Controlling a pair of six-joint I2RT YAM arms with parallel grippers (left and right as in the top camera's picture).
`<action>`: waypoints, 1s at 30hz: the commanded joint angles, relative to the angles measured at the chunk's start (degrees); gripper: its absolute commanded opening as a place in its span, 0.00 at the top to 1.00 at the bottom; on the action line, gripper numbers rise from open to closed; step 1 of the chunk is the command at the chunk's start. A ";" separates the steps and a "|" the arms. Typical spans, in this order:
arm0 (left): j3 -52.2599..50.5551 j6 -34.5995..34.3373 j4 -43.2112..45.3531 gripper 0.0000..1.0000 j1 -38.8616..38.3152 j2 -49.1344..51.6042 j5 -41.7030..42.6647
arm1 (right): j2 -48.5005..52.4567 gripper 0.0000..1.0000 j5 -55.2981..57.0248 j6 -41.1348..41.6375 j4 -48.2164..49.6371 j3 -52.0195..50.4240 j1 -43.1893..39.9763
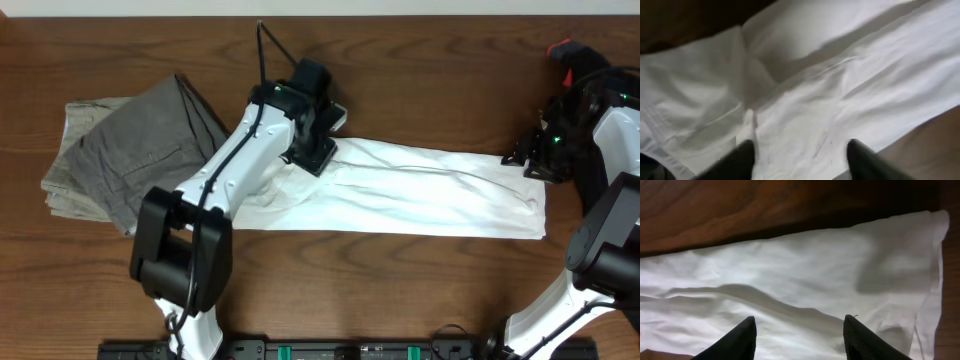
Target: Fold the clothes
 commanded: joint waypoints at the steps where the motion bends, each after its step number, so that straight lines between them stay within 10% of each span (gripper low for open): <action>1: 0.63 -0.35 -0.26 0.34 0.26 -0.31 0.13 | -0.26 0.46 0.17 0.44 0.07 -0.37 -0.22; 12: -0.85 0.55 5.62 0.37 0.31 4.28 -4.24 | -0.26 0.46 0.17 0.44 -0.13 -0.37 -0.22; 22: -0.81 0.44 5.95 0.85 0.31 6.21 -4.42 | -0.26 0.46 0.17 0.44 -1.07 -0.37 -0.20; 30: 0.96 -3.19 0.00 0.94 0.04 5.51 -4.28 | -0.26 0.46 0.17 0.44 -1.05 -0.37 -0.22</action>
